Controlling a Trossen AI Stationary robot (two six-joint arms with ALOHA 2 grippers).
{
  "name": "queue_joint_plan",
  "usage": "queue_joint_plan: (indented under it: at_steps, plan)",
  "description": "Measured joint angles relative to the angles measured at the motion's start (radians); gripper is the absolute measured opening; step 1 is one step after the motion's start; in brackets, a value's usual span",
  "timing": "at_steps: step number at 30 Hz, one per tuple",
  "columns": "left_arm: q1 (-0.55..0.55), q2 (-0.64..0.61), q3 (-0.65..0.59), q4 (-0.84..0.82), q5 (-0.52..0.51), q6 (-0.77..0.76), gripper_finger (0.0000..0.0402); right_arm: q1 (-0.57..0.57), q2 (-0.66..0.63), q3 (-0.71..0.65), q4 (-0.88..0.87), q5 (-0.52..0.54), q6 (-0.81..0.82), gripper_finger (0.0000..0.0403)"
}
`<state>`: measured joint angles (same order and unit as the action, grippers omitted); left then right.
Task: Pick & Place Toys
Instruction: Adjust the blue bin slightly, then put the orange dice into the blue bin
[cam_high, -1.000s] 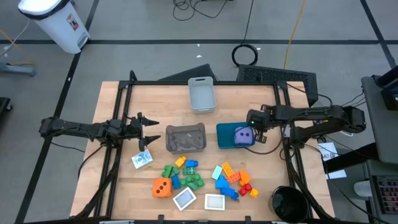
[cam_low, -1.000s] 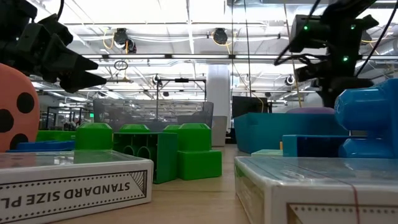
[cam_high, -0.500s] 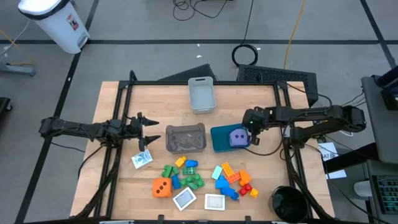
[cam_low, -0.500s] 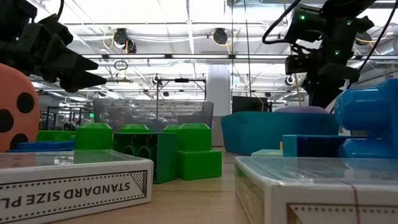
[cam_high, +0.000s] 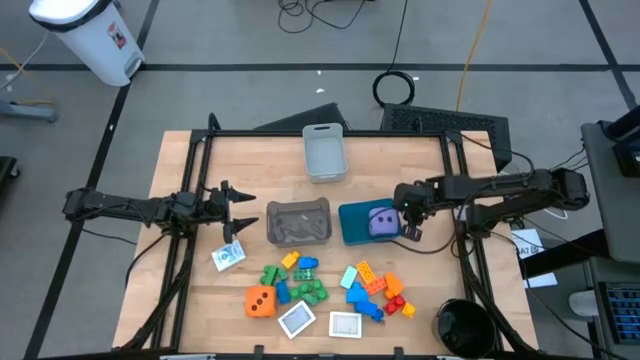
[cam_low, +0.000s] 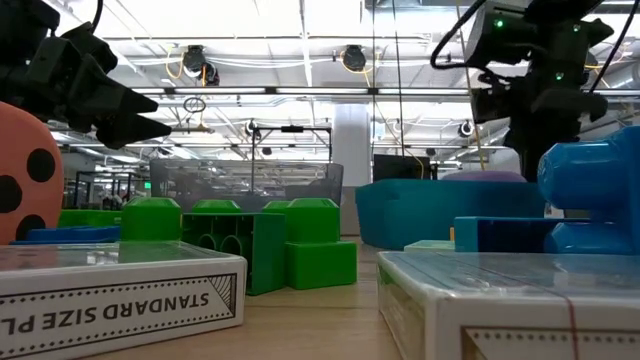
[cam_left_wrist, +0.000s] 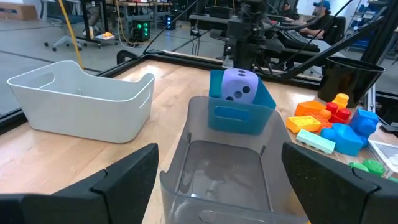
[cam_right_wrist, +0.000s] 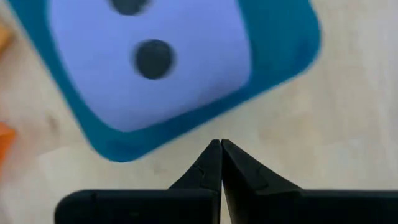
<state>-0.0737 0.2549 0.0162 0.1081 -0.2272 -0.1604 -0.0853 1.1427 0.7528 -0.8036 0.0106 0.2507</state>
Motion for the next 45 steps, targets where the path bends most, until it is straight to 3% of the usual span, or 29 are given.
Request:
queue_joint_plan:
  at_steps: [11,21,27,33,41,45]
  plan:
    - [0.000,0.000,0.000,0.000,0.000,0.000,0.0347,0.096,0.000,0.000,0.096,-0.041,0.027,0.0000]
    - [0.000,0.000,0.000,-0.001,0.000,0.000,0.0347,0.106,-0.115,0.001,-0.028,-0.034,0.123,0.0000]
    - [0.000,0.000,0.000,0.000,0.000,0.000,0.0347,0.201,-0.227,0.001,0.036,0.084,0.170,0.0000]
    - [0.000,0.000,0.000,0.000,0.000,0.000,0.0347,0.307,-0.271,-0.012,0.285,0.273,0.109,0.0000]
    - [0.000,0.000,0.000,0.081,-0.008,-0.007,0.0347,0.381,-0.268,-0.136,0.823,0.274,-0.087,0.0000]
    - [0.000,0.000,0.000,0.160,-0.008,-0.075,0.0347,0.404,-0.269,-0.203,0.970,0.273,-0.127,0.0000]
